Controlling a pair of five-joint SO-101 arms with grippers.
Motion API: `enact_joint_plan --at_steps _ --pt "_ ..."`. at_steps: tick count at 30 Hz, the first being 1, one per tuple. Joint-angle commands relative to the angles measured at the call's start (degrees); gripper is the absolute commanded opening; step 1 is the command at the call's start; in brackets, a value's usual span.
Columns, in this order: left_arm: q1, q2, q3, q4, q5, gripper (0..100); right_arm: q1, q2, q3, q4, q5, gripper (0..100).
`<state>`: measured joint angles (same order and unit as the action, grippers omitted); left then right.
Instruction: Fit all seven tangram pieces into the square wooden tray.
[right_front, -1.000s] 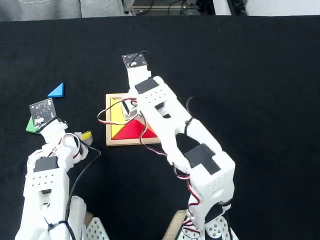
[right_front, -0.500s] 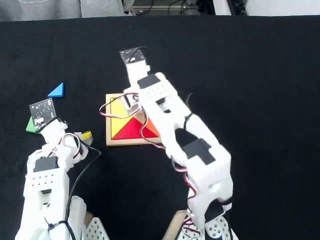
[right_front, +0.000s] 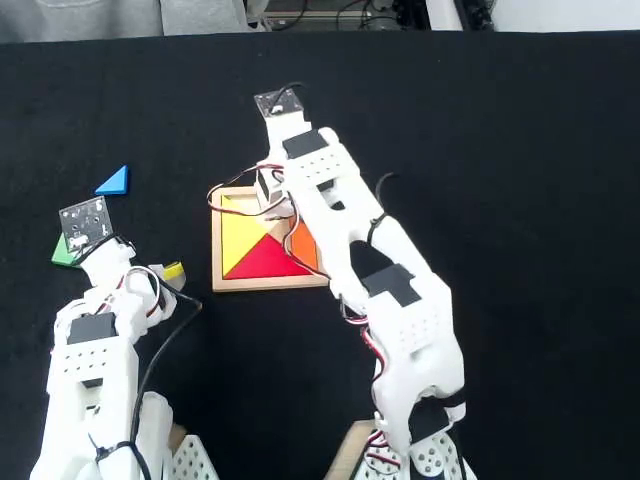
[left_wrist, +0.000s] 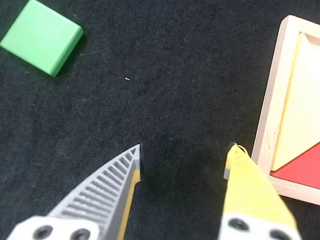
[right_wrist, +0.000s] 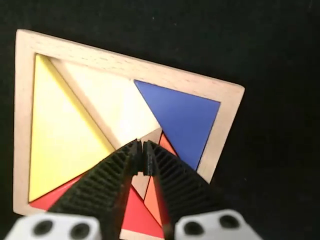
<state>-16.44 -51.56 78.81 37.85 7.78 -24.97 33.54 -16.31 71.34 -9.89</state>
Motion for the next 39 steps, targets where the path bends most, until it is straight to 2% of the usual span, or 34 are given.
enact_joint_plan --at_steps 1,9,31,35,39 --pt "0.7 -1.0 -0.4 -1.0 0.4 27 0.5 -3.1 -3.1 0.2 0.0 1.1" --pt "0.7 -1.0 -0.4 -1.0 0.4 27 -1.5 0.0 -3.4 -2.7 0.4 1.1" --pt "0.7 -1.0 -0.4 -1.0 0.4 27 -3.4 4.4 -9.1 1.8 0.6 1.1" --pt "0.7 -1.0 -0.4 -1.0 0.4 27 -5.3 4.7 -8.7 0.8 4.1 1.1" --pt "0.7 -1.0 -0.4 -1.0 0.4 27 -5.8 4.7 -8.7 1.0 4.5 1.1"
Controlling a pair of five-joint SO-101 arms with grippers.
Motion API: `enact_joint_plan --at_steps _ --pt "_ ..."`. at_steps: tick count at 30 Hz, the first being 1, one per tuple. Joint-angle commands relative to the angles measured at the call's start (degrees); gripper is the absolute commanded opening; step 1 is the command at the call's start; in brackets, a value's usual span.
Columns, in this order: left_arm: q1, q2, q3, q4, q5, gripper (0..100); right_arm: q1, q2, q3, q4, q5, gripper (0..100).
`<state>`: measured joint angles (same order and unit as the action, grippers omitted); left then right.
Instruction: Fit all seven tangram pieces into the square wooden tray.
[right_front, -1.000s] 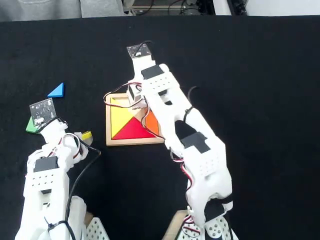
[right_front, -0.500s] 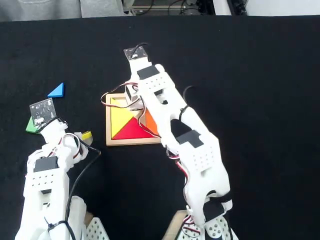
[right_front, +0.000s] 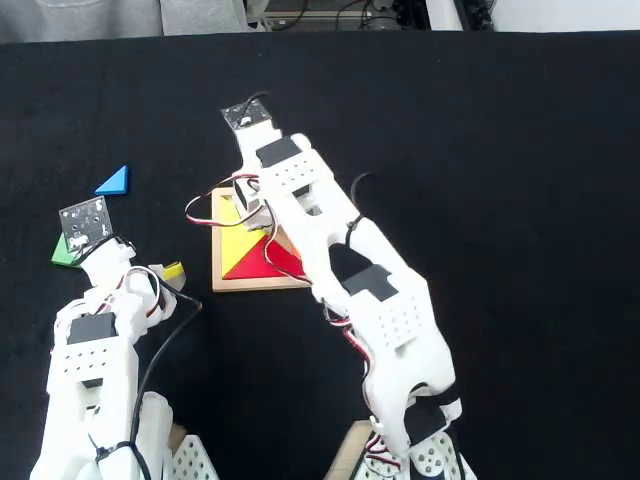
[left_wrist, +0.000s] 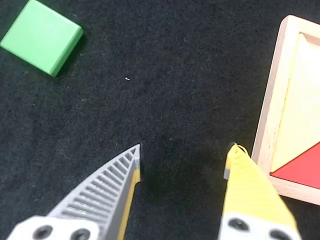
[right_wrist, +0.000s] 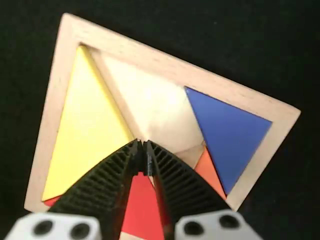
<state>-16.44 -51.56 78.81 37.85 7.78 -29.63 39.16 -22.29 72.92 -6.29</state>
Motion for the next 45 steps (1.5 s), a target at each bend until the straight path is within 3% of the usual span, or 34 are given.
enact_joint_plan --at_steps 1,45 --pt "0.7 -1.0 -0.4 -1.0 0.4 27 -1.1 -0.9 -2.6 -0.6 0.9 1.1" --pt "0.7 -1.0 -0.4 -1.0 0.4 27 1.0 0.0 -2.4 4.7 0.9 1.1"
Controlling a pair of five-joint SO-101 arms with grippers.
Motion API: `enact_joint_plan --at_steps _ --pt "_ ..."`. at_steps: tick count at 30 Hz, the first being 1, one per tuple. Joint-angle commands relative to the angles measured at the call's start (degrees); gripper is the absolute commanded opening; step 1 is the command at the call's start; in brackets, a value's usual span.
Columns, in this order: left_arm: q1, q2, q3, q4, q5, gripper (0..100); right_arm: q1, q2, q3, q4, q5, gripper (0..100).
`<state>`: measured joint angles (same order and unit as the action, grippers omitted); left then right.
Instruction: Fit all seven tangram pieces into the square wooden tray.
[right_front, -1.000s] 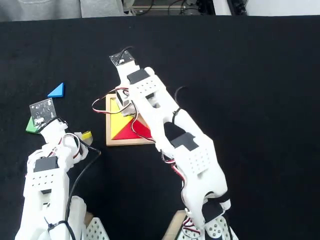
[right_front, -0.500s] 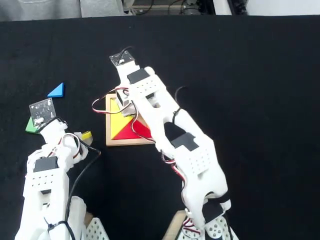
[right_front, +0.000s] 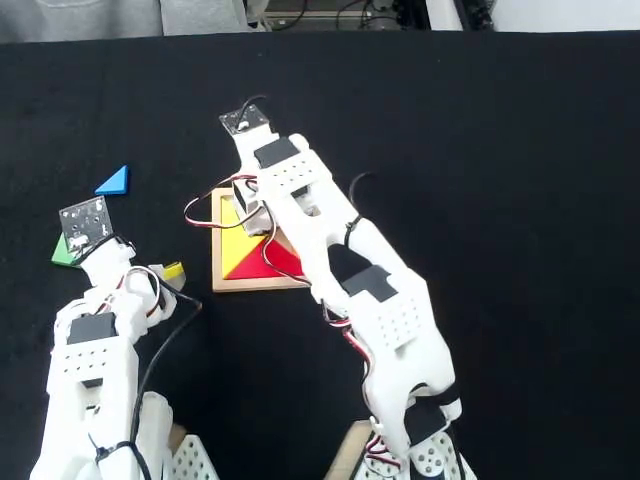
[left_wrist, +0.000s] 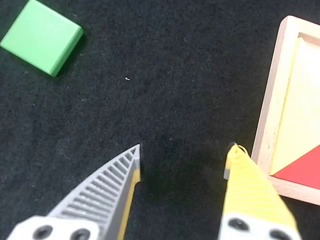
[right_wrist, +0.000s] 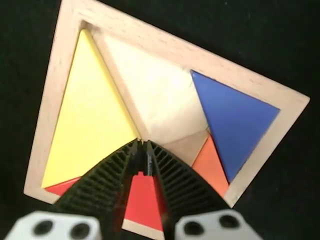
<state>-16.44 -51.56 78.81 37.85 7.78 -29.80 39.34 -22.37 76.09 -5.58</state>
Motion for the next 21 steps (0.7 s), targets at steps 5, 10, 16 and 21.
enact_joint_plan --at_steps 5,10,16,21 --pt "0.7 -1.0 -0.4 -1.0 0.4 27 0.9 -0.2 -2.4 2.1 0.2 1.1" --pt "0.7 -1.0 -0.4 -1.0 0.4 27 0.9 -0.3 -1.2 2.3 0.2 1.1" --pt "0.7 -1.0 -0.4 -1.0 0.4 27 1.2 -2.3 -1.3 2.5 0.2 1.1" --pt "0.7 -1.0 -0.4 -1.0 0.4 27 4.4 -9.9 2.2 2.5 0.2 1.1"
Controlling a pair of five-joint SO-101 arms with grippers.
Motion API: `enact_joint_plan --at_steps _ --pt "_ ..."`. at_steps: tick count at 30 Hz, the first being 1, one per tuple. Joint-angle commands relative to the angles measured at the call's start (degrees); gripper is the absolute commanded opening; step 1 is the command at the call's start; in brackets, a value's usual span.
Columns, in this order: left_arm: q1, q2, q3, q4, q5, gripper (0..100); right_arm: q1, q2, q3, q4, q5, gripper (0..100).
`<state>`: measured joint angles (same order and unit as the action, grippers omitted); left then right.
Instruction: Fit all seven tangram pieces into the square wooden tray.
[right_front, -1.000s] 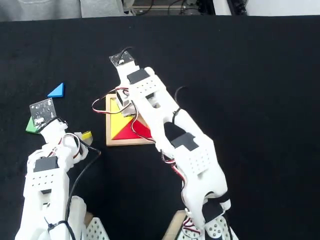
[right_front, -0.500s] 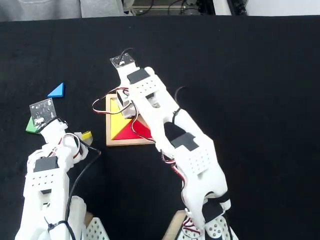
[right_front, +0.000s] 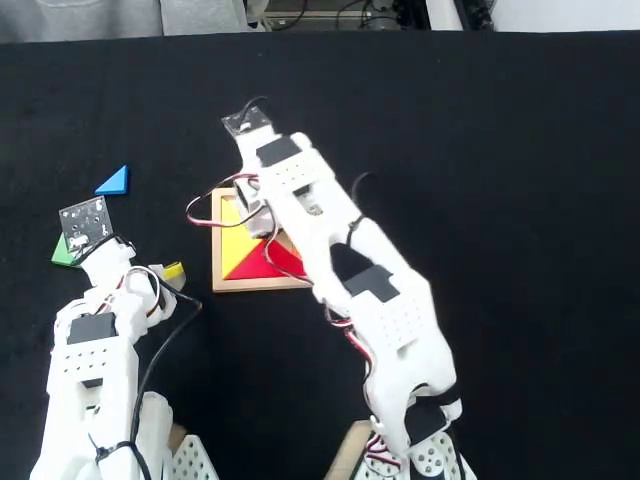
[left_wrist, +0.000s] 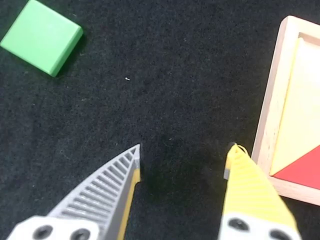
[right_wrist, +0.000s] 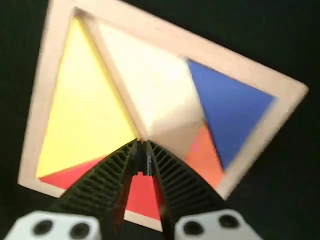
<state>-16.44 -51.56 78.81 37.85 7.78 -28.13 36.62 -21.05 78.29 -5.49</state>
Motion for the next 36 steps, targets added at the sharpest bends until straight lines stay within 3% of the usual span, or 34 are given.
enact_joint_plan --at_steps 1,12,20,26,36 --pt "0.7 -1.0 -0.4 -1.0 0.4 27 3.4 -8.5 2.2 -0.5 0.1 1.1" --pt "0.7 -1.0 -0.4 -1.0 0.4 27 7.5 -13.1 17.0 -17.3 0.2 1.1" --pt "0.2 -1.0 -0.7 -0.7 0.8 27 9.6 -13.7 17.8 -17.7 0.1 1.1" --pt "-0.7 -1.1 -0.8 -0.5 0.8 27 9.6 -21.9 24.7 -20.0 0.1 1.1" --pt "-7.4 -1.1 -2.2 -0.4 0.9 27 12.0 -33.5 46.9 -44.6 0.4 1.1"
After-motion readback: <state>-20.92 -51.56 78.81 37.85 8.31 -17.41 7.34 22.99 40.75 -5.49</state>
